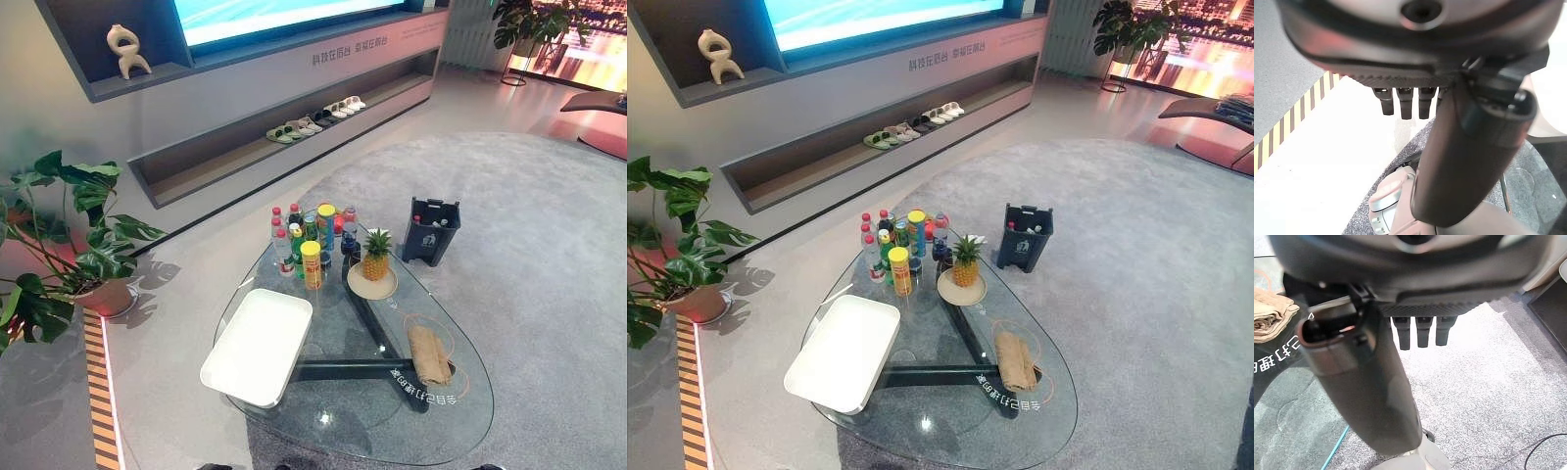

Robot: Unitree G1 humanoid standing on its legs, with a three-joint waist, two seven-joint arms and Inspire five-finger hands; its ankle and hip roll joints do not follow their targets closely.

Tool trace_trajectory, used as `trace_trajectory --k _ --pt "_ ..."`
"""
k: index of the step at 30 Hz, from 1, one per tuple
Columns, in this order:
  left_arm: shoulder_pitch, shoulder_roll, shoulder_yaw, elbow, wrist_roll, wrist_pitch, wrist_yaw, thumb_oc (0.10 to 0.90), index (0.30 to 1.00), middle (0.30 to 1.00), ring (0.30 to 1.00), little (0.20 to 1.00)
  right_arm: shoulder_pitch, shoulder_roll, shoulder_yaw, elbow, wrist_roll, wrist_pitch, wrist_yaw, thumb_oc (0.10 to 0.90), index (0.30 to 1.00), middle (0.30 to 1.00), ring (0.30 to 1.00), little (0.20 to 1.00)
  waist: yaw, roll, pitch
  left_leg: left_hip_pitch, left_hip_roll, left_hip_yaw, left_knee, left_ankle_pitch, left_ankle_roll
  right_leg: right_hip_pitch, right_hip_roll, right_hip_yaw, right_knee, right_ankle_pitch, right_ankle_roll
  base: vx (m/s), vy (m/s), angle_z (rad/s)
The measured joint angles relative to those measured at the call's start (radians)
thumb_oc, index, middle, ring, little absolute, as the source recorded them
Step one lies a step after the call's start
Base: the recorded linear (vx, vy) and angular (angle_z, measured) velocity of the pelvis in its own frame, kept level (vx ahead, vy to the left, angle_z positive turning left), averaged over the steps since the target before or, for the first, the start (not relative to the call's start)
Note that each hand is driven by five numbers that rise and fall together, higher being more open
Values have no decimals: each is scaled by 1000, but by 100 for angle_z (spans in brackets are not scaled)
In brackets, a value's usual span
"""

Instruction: Wipe the table with a cloth and put it in the basket.

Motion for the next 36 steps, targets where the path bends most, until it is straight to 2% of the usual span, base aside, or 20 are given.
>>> trace_trajectory --k 12,24,27,32,35,36 --pt "1 0 0 16 0 -3 1 800 900 900 900 900 0 0 0 30 0 -3 -2 800 900 900 900 900 0 11 -12 3 0 -2 0 0 0 3 0 -1 0 0 0 0 0 0" --pt "3 0 0 18 -1 -2 2 800 900 900 900 900 2 0 0 32 -2 -4 -2 800 900 900 900 900 0 10 -12 -2 0 0 0 0 0 -2 0 0 0 0 0 8 1 0" --pt "4 0 13 18 -2 -2 2 800 900 900 900 900 2 -1 0 39 -51 -2 5 800 900 900 900 900 1 10 -11 -13 0 -1 0 0 0 -13 0 0 0 0 0 87 10 0" --pt "5 3 43 19 -20 -3 10 800 900 900 900 900 -1 -12 0 64 -81 31 75 800 900 900 900 900 5 8 10 -16 -1 -2 1 0 0 -15 0 0 0 0 1 32 8 0" --pt "-6 7 42 17 -63 -3 22 800 900 900 900 900 -9 -34 0 75 -76 33 95 800 900 900 900 900 7 13 28 -63 -1 -3 1 8 -1 -62 0 1 0 9 0 -159 22 -1" --pt "-22 9 46 17 -79 -3 23 800 900 900 900 900 -23 -47 -1 78 -66 33 93 800 900 900 900 900 6 16 53 -76 -2 -4 1 14 0 -76 0 1 2 15 0 -321 34 -1"
